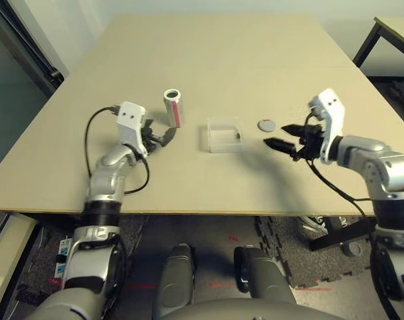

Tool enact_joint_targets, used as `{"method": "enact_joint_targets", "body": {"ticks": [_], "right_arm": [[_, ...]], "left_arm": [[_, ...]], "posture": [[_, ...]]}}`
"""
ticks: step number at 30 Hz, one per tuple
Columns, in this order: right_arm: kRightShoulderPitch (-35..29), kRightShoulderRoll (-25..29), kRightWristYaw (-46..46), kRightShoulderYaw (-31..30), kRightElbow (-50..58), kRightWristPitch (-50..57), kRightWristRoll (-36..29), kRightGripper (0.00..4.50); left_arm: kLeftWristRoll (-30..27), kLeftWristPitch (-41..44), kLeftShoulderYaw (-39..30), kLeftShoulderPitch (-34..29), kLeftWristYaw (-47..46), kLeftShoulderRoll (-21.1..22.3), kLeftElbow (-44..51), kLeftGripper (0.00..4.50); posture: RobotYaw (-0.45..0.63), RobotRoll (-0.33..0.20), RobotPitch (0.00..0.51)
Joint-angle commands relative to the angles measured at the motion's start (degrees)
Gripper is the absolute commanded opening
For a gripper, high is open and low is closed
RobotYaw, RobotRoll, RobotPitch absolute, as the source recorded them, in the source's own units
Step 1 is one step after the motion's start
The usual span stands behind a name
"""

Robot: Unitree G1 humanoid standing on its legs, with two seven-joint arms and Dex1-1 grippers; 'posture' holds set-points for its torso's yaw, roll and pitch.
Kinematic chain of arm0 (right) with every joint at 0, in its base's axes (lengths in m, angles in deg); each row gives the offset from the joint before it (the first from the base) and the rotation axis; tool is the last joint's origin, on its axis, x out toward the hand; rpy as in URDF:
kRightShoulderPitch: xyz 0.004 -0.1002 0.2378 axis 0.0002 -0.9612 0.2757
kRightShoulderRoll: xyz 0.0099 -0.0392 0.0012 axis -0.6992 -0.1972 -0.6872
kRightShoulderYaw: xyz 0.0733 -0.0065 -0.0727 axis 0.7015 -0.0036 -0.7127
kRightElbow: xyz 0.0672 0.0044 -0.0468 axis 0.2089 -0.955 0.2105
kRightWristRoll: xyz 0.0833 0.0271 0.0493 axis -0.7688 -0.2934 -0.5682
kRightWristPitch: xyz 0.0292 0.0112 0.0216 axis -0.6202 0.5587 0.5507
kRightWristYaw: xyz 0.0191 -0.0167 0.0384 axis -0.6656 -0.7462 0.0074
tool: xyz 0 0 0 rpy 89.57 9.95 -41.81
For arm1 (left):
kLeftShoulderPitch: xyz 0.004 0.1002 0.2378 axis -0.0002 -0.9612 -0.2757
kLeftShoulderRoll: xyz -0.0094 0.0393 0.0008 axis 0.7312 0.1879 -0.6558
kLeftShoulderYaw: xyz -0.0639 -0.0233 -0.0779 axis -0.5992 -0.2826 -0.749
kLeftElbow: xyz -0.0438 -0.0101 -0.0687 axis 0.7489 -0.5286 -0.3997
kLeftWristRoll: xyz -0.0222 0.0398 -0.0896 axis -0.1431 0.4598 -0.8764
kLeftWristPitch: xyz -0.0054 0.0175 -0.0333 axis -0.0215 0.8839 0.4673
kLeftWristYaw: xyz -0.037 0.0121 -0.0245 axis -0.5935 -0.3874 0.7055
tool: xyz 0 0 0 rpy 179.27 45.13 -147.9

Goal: Pour the medicine from the bottle into the box.

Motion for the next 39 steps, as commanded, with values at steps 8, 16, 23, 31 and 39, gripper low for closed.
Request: {"method": "enact_joint_targets", "body": {"ticks": [8, 16, 23, 31, 39], "right_arm": [[5.7, -1.72, -17.24, 5.65, -21.92, -21.96, 7.79, 4.5], [10.34, -1.24, -23.16, 6.66, -33.03, -29.2, 9.38, 4.5], [11.45, 1.08, -25.49, 6.01, -36.66, -28.53, 10.89, 4.5], [8.15, 3.6, -23.54, 5.3, -33.18, -25.2, 11.17, 4.5], [4.16, 3.7, -22.69, 5.7, -27.02, -21.91, 10.47, 4.5]], "left_arm": [[-2.54, -8.75, -8.95, 9.09, -3.89, 4.92, -20.01, 4.49], [-1.6, -18.83, -10.73, 19.51, -5.95, 8.25, -44.05, 4.49], [-1.15, -22.32, -10.14, 23.49, -6.83, 10.07, -53.28, 4.49], [-1.8, -22.86, -10.57, 21.22, -6.74, 11.15, -54.65, 4.49], [-2.02, -22.87, -10.69, 20.17, -6.62, 12.51, -54.15, 4.49]], "posture": [[0.16, 0.0, 0.148], [0.16, 0.0, 0.169], [0.14, 0.0, 0.214], [0.12, 0.0, 0.264], [0.12, 0.0, 0.278]]}}
